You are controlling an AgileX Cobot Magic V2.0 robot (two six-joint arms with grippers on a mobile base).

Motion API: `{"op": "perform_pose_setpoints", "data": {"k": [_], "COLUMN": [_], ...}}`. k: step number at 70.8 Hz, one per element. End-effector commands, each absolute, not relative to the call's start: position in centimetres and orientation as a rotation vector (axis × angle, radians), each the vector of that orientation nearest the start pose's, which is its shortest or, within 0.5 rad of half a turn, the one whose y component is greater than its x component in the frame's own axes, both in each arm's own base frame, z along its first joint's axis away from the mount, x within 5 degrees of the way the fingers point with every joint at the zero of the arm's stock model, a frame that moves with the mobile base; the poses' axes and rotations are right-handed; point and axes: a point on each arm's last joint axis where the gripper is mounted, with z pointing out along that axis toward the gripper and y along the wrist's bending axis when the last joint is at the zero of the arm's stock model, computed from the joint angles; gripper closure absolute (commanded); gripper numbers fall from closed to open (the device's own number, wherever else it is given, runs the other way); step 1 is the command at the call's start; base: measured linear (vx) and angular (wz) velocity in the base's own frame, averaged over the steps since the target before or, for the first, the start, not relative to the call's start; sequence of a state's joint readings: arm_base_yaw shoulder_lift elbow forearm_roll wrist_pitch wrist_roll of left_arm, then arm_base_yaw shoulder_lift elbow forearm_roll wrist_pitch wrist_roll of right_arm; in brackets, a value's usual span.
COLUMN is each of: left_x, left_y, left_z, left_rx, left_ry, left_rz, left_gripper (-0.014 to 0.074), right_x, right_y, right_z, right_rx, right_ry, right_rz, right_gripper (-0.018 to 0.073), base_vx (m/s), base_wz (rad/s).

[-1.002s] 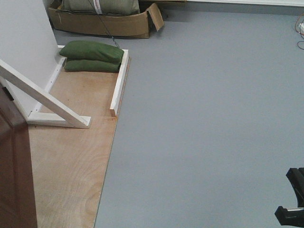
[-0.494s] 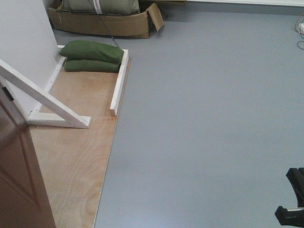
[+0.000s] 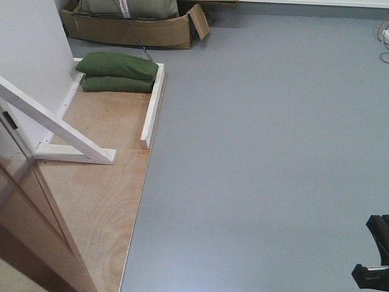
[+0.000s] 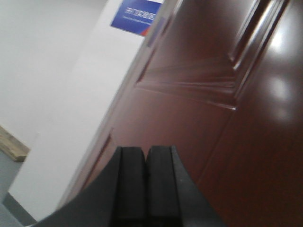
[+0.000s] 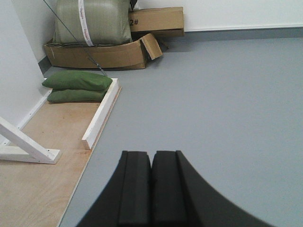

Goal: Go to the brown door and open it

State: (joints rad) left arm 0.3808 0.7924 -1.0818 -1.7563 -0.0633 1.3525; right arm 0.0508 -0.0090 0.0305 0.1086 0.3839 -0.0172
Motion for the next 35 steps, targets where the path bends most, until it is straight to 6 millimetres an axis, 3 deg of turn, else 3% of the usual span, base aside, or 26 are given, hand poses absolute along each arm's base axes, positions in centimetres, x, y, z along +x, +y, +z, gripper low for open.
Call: {"op": "perform_pose_setpoints", "data": {"k": [1,35], "left_x": [12.7,14.8], "left_y": [4.3,-0.6], "left_z": [50.5,50.0], "left_rx": [-0.478,-0.240], "left_ry": [1.073,1.196], "left_rz": [-0.139,-0.386], "left_gripper": [0.0580,0.0580], "right_x": [5.3,5.3], "right_y": [0.5,0.5], "right_z": [17.6,17.6], "right_rx": [-0.004,-0.004], "right_ry": [1.794,1.794], "right_rz": [0.114,0.114], "right_gripper": [0.0559,0.0559], "base_vx": [0.00,0.00], "base_wz": [0.00,0.00]}}
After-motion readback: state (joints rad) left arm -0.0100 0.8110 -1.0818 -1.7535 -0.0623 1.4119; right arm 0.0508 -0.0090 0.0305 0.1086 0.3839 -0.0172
